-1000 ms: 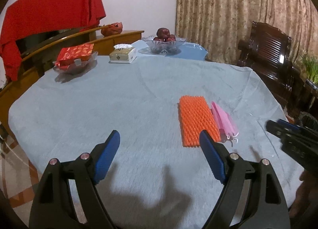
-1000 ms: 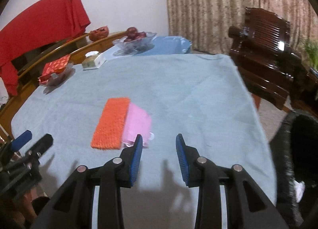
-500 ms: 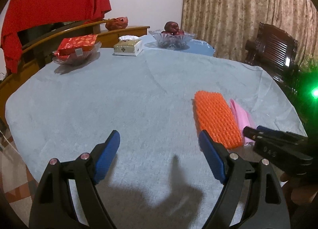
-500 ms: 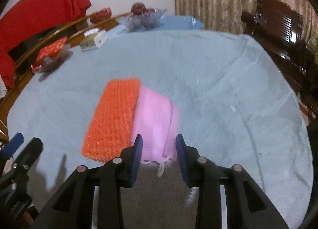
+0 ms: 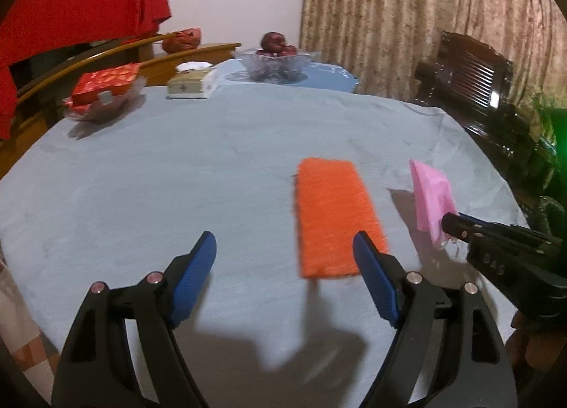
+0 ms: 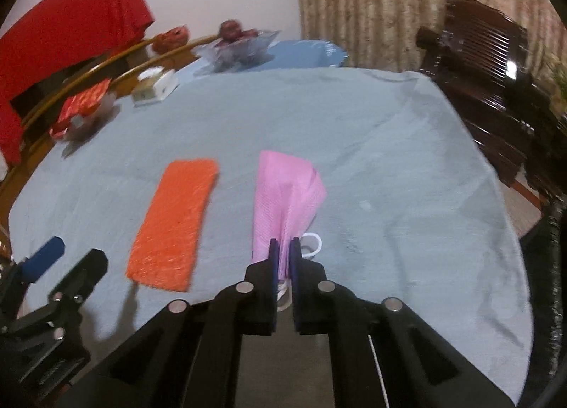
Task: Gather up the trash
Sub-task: 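Grasp the orange mesh pad by its end with the left gripper and lift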
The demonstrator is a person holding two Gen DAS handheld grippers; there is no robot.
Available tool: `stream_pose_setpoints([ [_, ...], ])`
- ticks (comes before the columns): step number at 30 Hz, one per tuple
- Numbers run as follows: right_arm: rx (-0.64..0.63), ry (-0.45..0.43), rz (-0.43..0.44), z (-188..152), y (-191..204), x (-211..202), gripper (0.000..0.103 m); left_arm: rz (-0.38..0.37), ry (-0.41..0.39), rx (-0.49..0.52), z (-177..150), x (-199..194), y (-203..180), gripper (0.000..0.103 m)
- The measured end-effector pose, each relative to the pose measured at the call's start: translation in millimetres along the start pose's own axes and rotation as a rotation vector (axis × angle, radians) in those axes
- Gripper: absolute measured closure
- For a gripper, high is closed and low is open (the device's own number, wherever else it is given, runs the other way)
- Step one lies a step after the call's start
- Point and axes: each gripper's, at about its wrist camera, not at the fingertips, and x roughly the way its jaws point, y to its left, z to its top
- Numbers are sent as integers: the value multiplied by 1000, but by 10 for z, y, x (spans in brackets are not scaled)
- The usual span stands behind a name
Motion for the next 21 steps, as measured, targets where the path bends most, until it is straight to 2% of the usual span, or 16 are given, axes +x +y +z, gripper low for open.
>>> stream_pose_setpoints([
  [5, 59, -20, -48, 4, -326, -109, 97, -44, 40, 35, -28, 200, -303, 26],
  [10, 72, -17, -70, -33, -524, -164, 97, -30, 114, 40, -21, 424, -405, 31],
  [11, 74, -14, -73, -43, -553, -171, 97, -30, 142, 30, -19, 478, -390, 36],
  [12, 75, -15, -76, -44, -557, -177, 97, -46, 172, 26, -21, 527, -379, 47],
  [13, 76, -16, -77, -51, -568, -185, 97, -62, 177, 29, -24, 541, -381, 53],
  [15, 79, -16, -77, -59, -580, -208, 97, -66, 155, 47, -32, 495, -404, 74],
  [17, 77, -22, -76, -58, -575, -237, 97, -74, 138, 48, -29, 441, -421, 82],
  [21, 75, -34, -72, -46, -559, -309, 97, -80, 103, 24, -4, 317, -405, 84],
])
